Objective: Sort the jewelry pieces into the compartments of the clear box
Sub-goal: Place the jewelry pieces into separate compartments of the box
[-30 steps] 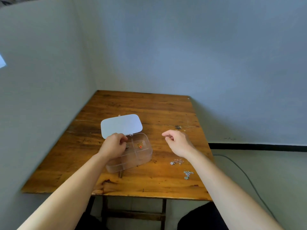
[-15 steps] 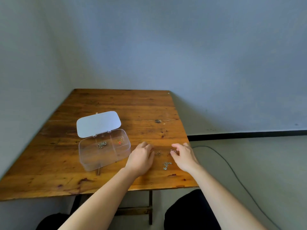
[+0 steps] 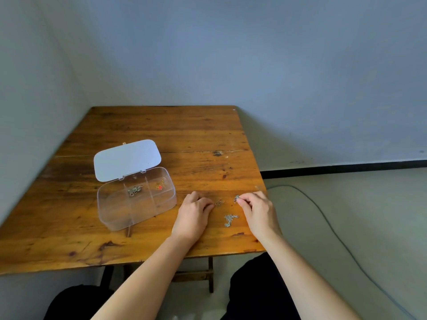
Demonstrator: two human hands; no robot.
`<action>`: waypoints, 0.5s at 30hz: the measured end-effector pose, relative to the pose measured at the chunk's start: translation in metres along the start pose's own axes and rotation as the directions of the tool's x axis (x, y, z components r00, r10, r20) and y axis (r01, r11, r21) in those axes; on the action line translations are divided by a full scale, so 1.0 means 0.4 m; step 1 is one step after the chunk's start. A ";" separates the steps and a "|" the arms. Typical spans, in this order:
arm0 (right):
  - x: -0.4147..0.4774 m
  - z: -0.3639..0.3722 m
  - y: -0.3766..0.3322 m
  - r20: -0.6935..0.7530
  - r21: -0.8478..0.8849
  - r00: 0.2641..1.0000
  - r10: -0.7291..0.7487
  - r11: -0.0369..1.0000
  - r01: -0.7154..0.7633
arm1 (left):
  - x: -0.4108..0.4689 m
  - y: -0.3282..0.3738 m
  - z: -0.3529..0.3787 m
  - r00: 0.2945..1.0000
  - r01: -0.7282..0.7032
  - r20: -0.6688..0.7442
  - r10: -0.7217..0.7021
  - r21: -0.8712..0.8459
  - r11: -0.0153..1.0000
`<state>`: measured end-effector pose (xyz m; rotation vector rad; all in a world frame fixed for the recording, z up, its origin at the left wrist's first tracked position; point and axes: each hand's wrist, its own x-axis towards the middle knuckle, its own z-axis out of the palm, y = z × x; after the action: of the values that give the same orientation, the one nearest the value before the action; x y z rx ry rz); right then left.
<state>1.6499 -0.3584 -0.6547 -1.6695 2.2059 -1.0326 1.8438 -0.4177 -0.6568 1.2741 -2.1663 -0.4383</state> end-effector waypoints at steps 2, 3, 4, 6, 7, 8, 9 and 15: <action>-0.005 0.004 0.000 -0.016 -0.033 1.000 -0.025 0.999 0.024 | 0.000 0.004 0.001 1.000 -0.006 0.007 0.006 0.026 1.000; -0.005 0.006 0.000 -0.017 -0.046 1.000 -0.025 0.999 0.025 | 0.000 0.006 0.001 1.000 -0.014 0.011 0.014 0.041 0.999; -0.003 0.006 -0.001 -0.012 -0.057 1.000 -0.017 0.998 0.016 | -0.001 0.008 0.000 1.000 -0.026 0.014 0.025 0.057 0.998; 0.000 0.006 -0.006 0.008 -0.084 1.000 0.008 0.996 -0.007 | -0.001 0.009 0.000 0.999 -0.045 0.031 0.042 0.103 0.994; 0.002 0.007 -0.009 0.015 -0.096 1.000 0.012 0.995 -0.011 | 0.000 0.011 0.000 0.998 -0.048 0.046 0.042 0.126 0.991; 0.002 0.007 -0.010 0.020 -0.105 1.000 0.013 0.994 -0.011 | 0.002 0.013 0.001 0.997 -0.047 0.066 0.037 0.147 0.988; 0.002 0.006 -0.011 0.025 -0.116 1.000 0.015 0.993 -0.012 | 0.004 0.017 0.001 0.996 -0.041 0.088 0.027 0.164 0.986; 0.016 0.003 0.008 0.077 -0.062 0.995 0.067 0.996 -0.062 | 0.013 0.038 -0.009 0.970 -0.003 0.234 -0.066 0.282 0.960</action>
<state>1.6459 -0.3644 -0.6557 -1.6220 2.2447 -0.8787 1.8337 -0.4148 -0.6442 1.4741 -2.4855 -0.3205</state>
